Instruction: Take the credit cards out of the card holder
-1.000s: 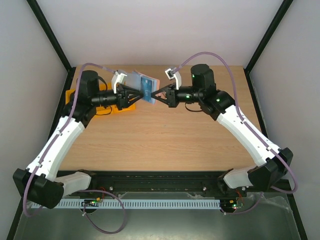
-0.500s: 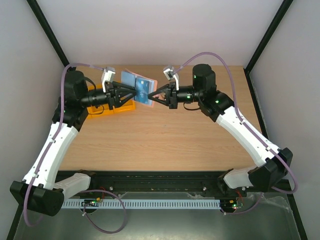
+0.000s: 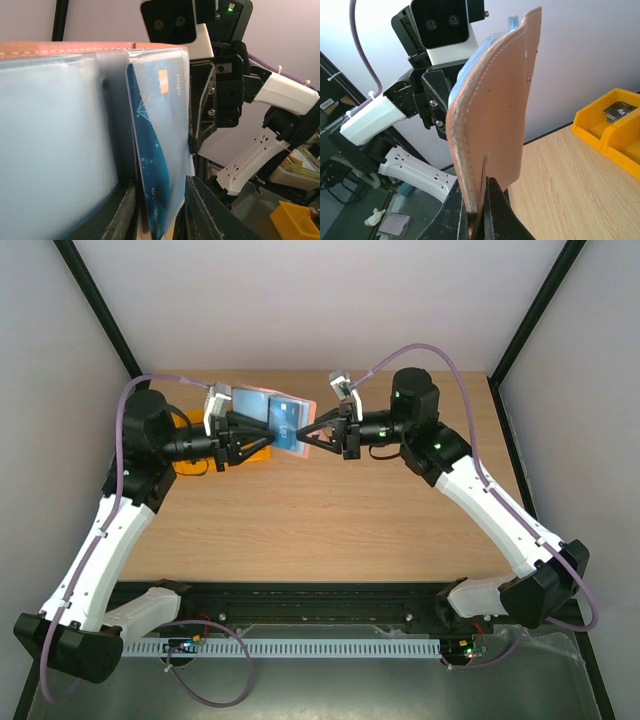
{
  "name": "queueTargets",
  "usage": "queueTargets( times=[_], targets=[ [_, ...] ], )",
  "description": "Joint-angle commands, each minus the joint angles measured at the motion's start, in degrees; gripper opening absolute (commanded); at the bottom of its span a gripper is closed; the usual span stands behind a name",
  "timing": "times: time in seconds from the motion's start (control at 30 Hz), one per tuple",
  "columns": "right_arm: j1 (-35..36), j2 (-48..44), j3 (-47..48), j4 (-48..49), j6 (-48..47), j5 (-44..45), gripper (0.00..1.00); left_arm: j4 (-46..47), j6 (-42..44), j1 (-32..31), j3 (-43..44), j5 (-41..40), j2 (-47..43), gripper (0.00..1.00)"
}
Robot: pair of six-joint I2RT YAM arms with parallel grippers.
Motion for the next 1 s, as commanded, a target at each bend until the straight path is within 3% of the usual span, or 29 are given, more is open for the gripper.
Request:
queueTargets(
  times=[0.0,0.1,0.23,0.47,0.6,0.67,0.83,0.97],
  targets=[
    [0.5,-1.5,-0.1,5.9,1.2,-1.2,0.02,1.8,0.1,-3.3,-1.1,1.6,0.3,0.27],
    [0.5,-1.1,-0.2,4.8,0.7,0.0,0.02,3.0,0.6,-3.9,-0.3,1.8,1.0,0.2],
    [0.5,-0.9,-0.4,4.6,0.4,1.4,0.02,1.6,2.1,-4.7,0.7,1.8,1.5,0.03],
    [0.5,-0.1,-0.1,2.2,-1.5,3.5,0.02,0.7,3.7,-4.7,0.5,-0.3,-0.2,0.03],
    [0.5,0.8,0.3,4.9,-0.2,4.1,0.18,2.1,4.3,-4.6,-0.6,-2.1,-1.5,0.03],
    [0.6,1.9,1.0,8.2,2.0,2.6,0.2,3.5,3.6,-4.7,-1.5,-2.7,-1.7,0.03],
    [0.7,1.9,1.2,9.7,1.7,0.0,0.02,2.5,3.5,-4.4,-1.4,-3.4,-2.2,0.03],
    [-0.1,-0.3,-1.3,10.9,1.2,-1.7,0.02,1.9,1.8,-1.9,-1.5,-0.2,-2.2,0.03]
  ],
)
